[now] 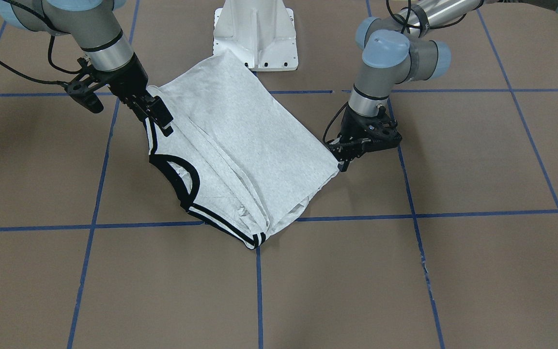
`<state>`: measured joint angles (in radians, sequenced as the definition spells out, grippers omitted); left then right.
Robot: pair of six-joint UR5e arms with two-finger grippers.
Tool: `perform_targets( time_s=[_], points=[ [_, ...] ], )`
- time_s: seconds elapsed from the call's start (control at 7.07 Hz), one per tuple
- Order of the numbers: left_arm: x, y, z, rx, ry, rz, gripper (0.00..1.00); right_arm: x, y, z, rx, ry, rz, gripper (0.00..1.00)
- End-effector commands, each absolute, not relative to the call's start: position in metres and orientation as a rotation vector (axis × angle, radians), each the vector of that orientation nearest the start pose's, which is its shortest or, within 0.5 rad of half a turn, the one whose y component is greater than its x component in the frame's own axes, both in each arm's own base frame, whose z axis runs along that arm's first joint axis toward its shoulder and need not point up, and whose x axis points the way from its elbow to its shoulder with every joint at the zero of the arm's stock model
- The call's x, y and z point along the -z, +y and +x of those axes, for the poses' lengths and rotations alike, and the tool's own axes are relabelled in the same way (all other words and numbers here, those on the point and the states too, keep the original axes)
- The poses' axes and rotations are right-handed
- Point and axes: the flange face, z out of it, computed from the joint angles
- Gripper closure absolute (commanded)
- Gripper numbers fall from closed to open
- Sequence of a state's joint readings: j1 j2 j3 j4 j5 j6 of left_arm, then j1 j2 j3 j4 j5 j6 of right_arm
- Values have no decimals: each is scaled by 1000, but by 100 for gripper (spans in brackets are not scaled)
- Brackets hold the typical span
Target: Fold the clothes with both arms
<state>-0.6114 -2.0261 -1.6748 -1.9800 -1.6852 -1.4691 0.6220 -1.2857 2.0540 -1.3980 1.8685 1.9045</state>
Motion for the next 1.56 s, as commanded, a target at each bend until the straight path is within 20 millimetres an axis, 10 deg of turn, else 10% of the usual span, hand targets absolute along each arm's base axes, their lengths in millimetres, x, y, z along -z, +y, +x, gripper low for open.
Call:
perform_targets(
  time_s=[0.0, 0.28, 0.42, 0.57, 0.71, 1.13, 1.41],
  points=[
    [-285, -584, 469, 440, 989, 365, 100, -267, -405, -388, -734, -992, -140, 0],
    [-258, -656, 507, 462, 1068, 429, 100, -269, -414, -398, -753, -980, -96, 0],
    [-257, -661, 501, 465, 1087, 446, 91, -256, -417, -401, -760, -1019, -48, 0],
    [-270, -665, 504, 463, 1088, 450, 51, -252, -418, -401, -758, -1058, -30, 0],
    [-270, -664, 504, 464, 1098, 454, 30, -251, -418, -401, -761, -1068, -12, 0],
    [-262, -652, 488, 457, 1140, 462, 30, -239, -420, -447, -723, -1048, 34, 0],
    [-303, -604, 452, 341, 1210, 339, 32, -248, -419, -465, -474, -967, 139, 0]
  ],
)
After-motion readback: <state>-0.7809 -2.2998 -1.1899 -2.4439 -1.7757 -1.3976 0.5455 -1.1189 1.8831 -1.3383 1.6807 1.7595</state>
